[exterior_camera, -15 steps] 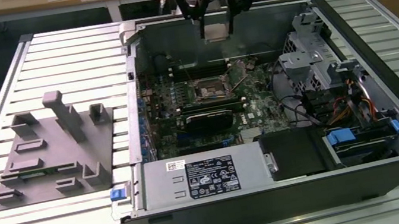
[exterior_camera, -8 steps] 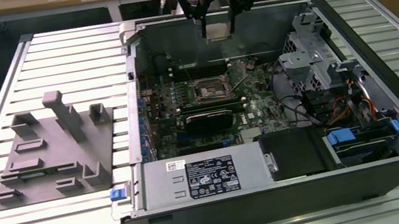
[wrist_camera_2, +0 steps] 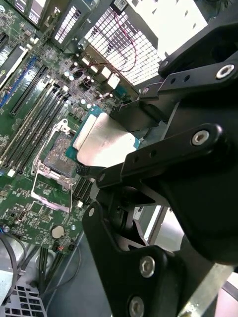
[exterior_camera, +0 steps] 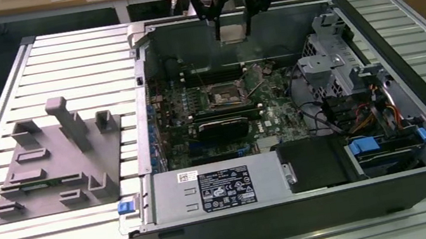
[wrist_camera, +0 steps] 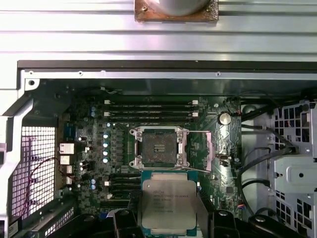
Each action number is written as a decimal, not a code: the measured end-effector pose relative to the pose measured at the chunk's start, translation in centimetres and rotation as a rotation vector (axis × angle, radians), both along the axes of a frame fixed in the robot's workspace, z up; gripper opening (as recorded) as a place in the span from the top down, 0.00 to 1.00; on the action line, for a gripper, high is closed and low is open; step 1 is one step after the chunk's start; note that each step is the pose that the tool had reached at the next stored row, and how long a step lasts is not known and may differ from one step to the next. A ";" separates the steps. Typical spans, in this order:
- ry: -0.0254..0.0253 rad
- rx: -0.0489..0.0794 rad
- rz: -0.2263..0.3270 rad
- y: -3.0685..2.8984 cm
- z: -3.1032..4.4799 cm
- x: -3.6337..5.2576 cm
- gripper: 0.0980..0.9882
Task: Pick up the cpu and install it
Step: 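Place the cpu into insertion slot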
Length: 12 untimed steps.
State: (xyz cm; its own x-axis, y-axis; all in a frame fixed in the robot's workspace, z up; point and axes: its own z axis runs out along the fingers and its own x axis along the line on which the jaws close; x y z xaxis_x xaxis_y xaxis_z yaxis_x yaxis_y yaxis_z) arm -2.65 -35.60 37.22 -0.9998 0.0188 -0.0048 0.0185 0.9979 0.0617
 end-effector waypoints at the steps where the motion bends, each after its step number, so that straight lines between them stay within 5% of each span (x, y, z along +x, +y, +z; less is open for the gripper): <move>1: -0.0001 0.000 -0.004 0.00 0.00 0.00 0.52; 12: -0.0011 -0.002 -0.132 0.02 -0.02 0.00 0.52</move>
State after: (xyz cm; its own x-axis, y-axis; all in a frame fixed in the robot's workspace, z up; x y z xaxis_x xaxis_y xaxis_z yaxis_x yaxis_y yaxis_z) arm -2.66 -35.58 37.20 -0.9886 0.1502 -0.0060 0.1496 0.9869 0.0601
